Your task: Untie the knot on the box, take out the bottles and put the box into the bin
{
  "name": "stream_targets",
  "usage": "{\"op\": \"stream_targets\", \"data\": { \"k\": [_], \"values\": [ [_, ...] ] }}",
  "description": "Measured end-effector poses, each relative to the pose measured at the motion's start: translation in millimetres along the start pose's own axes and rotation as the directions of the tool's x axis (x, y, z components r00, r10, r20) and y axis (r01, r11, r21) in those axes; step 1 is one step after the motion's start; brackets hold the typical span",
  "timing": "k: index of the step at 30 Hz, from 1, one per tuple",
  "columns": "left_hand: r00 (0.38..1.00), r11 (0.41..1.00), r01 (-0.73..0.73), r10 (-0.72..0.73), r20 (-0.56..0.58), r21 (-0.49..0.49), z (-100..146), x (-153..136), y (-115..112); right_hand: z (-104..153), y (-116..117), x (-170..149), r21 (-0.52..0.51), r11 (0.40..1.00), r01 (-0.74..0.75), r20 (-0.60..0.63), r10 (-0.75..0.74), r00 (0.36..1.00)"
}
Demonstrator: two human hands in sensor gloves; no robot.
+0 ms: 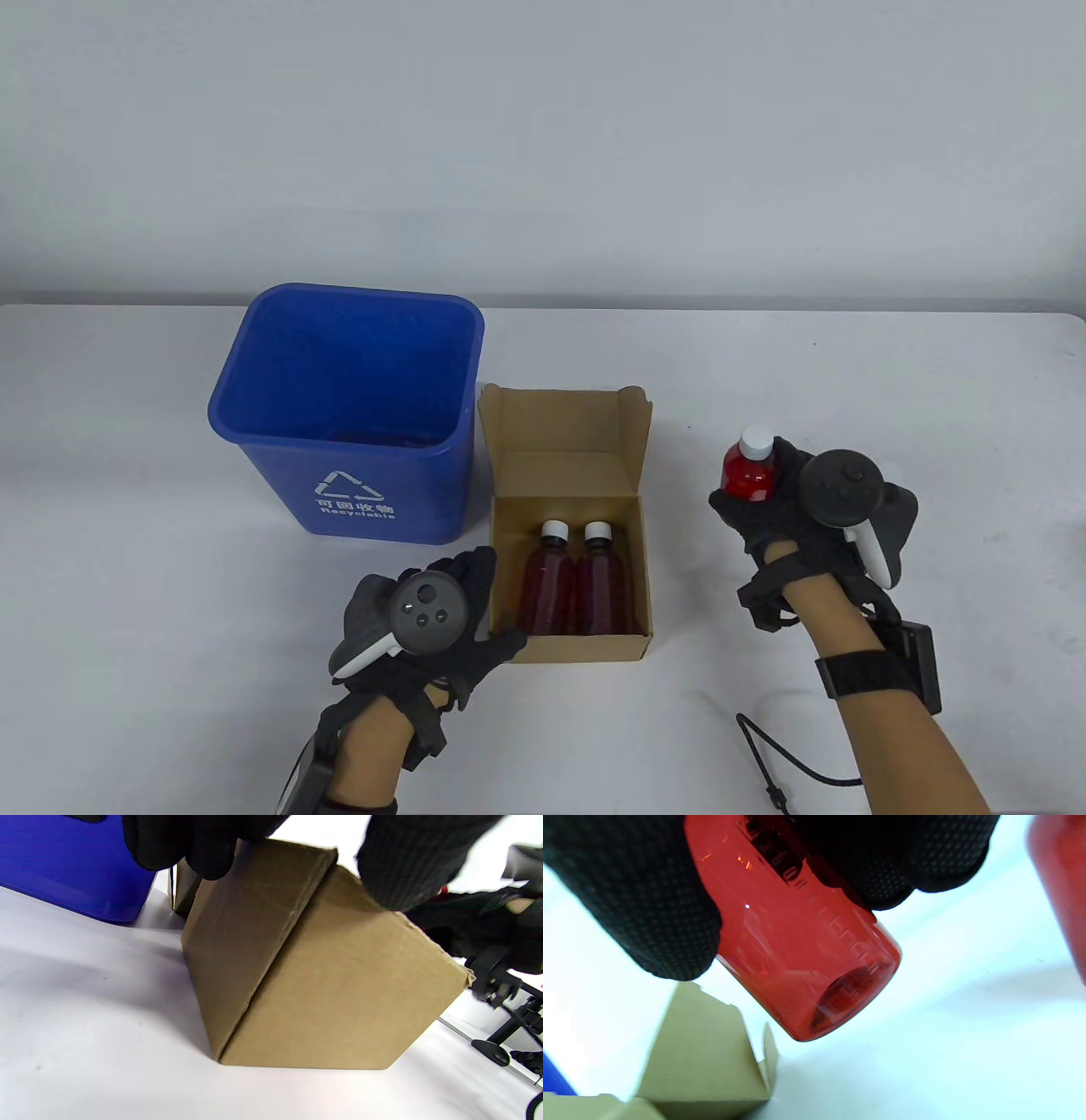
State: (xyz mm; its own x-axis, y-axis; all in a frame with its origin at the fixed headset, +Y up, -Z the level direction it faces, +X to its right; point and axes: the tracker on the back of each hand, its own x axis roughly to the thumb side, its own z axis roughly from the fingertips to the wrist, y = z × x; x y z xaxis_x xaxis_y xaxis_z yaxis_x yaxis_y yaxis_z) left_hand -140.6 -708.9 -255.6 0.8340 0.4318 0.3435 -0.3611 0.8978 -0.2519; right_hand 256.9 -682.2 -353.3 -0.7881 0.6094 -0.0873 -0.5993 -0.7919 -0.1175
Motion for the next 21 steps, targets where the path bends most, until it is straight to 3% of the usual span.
{"op": "stream_targets", "data": {
  "k": [10, 17, 21],
  "values": [
    [1.0, 1.0, -0.004, 0.004, -0.002, 0.001, 0, -1, 0, -9, 26, -41, -0.024, 1.0, 0.013, -0.114, -0.016, 0.993],
    [1.0, 1.0, -0.009, 0.009, -0.002, 0.001, 0, -1, -1, -10, 33, -56, -0.033, 0.996, -0.08, -0.167, 0.073, 0.983],
    [1.0, 1.0, -0.017, 0.017, -0.005, -0.001, 0, -1, -1, -12, 32, -64, -0.033, 0.999, -0.009, -0.2, 0.002, 0.98]
  ]
}}
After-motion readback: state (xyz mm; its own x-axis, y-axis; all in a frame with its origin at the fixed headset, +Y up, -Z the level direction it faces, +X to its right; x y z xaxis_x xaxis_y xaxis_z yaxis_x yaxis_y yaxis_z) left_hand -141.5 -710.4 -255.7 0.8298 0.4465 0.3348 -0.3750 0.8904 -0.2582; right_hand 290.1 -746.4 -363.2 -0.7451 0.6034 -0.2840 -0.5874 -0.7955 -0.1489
